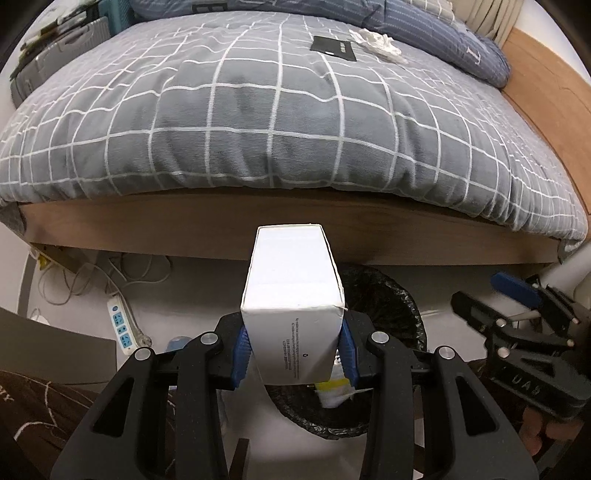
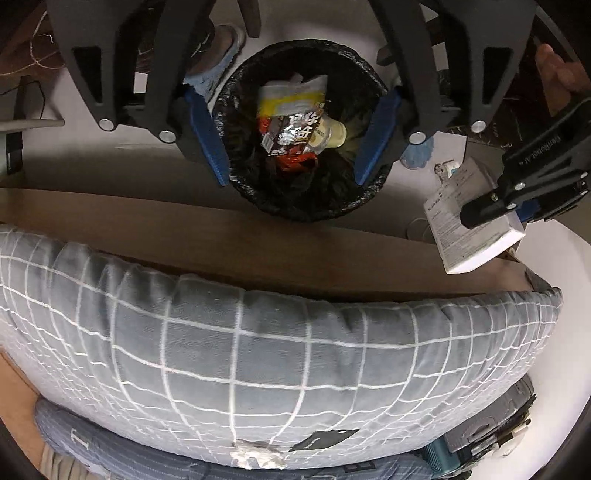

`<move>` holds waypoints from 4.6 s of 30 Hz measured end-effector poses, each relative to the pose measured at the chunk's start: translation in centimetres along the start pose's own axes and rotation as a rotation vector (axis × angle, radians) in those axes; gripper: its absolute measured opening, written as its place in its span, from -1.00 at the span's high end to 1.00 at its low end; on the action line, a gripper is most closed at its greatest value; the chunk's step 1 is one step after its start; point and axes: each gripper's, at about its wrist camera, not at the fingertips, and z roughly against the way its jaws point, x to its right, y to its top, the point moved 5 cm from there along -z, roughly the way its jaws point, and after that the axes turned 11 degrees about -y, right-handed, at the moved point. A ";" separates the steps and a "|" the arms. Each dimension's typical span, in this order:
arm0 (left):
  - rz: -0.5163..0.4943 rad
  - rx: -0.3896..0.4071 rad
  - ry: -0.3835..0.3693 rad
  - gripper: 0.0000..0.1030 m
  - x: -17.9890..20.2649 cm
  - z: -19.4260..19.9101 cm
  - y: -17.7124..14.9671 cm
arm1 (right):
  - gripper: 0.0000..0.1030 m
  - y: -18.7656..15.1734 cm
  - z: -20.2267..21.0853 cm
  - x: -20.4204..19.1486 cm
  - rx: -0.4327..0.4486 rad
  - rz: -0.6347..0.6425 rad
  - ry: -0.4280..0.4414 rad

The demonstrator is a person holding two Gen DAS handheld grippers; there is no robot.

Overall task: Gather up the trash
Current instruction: 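Open the right tool over the bin while the left tool lowers the white box, then open the left tool over the bin and raise both tools toward the bed, then grasp the black sachet with the left tool while the right tool grasps the white tissue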

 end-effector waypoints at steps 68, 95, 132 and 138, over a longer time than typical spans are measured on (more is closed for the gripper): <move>-0.095 0.356 0.073 -0.89 2.0 3.2 21.1 | -0.82 20.3 3.2 5.6 0.372 -0.095 -0.092; -0.073 0.403 0.104 -0.89 -3.1 -1.4 32.4 | -0.61 33.5 -7.4 3.2 0.258 -0.055 -0.046; -0.166 0.145 0.023 -0.65 1.8 -10.8 31.4 | 0.73 35.5 -7.7 7.2 0.256 -0.090 -0.023; -0.183 0.116 0.068 -0.10 2.0 -11.8 31.1 | 0.73 35.4 -7.9 7.8 0.248 -0.095 -0.017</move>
